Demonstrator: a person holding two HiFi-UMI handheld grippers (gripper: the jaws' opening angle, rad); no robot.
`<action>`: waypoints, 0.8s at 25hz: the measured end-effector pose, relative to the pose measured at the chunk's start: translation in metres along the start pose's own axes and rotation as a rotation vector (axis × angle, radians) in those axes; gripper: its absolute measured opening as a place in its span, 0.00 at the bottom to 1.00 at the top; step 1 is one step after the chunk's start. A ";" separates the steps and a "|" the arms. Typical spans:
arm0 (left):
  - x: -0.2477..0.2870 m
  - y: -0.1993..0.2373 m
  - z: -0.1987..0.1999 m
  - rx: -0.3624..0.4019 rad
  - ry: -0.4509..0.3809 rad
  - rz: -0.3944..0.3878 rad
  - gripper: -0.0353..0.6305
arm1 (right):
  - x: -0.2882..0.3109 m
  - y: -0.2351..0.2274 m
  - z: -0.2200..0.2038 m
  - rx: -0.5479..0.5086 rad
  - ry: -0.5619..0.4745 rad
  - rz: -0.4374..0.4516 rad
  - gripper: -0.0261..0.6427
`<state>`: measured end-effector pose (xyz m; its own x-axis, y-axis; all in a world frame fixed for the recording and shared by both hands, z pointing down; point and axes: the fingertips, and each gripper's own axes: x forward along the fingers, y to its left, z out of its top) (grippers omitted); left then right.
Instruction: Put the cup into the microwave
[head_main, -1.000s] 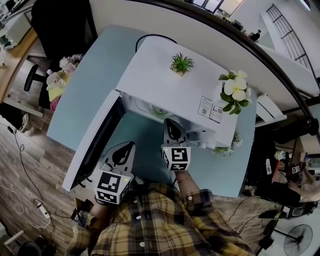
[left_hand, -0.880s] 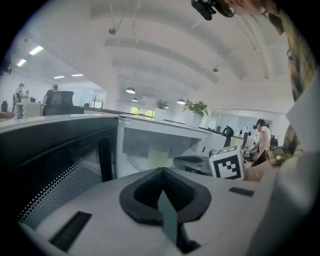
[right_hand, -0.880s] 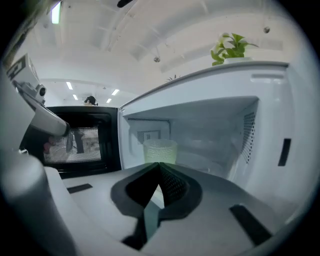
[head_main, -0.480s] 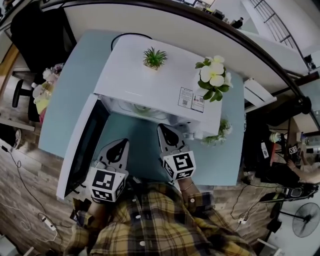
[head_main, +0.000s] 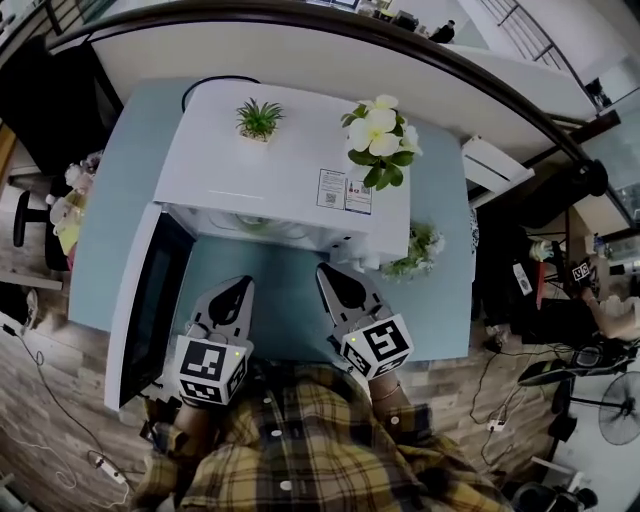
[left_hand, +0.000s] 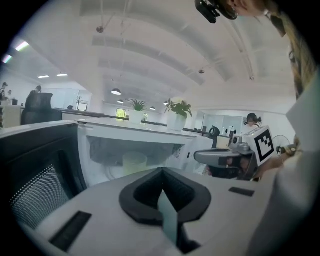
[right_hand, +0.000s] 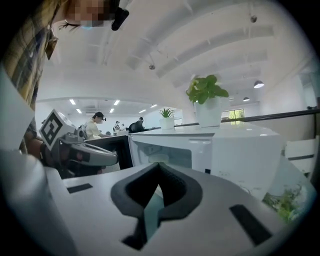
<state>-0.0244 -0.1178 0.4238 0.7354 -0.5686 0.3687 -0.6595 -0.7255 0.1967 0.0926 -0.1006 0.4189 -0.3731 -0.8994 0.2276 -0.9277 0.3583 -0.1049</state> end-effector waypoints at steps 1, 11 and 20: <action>0.002 -0.004 0.002 0.005 -0.004 -0.008 0.04 | -0.006 -0.003 0.003 0.003 -0.008 -0.008 0.05; 0.019 -0.030 0.014 0.046 -0.028 -0.050 0.04 | -0.052 -0.031 0.023 0.005 -0.054 -0.078 0.05; 0.024 -0.033 0.014 0.056 -0.031 -0.040 0.04 | -0.066 -0.043 0.025 0.057 -0.081 -0.090 0.04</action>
<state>0.0171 -0.1133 0.4132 0.7660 -0.5500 0.3329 -0.6205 -0.7680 0.1588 0.1573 -0.0633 0.3843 -0.2835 -0.9456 0.1595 -0.9544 0.2621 -0.1427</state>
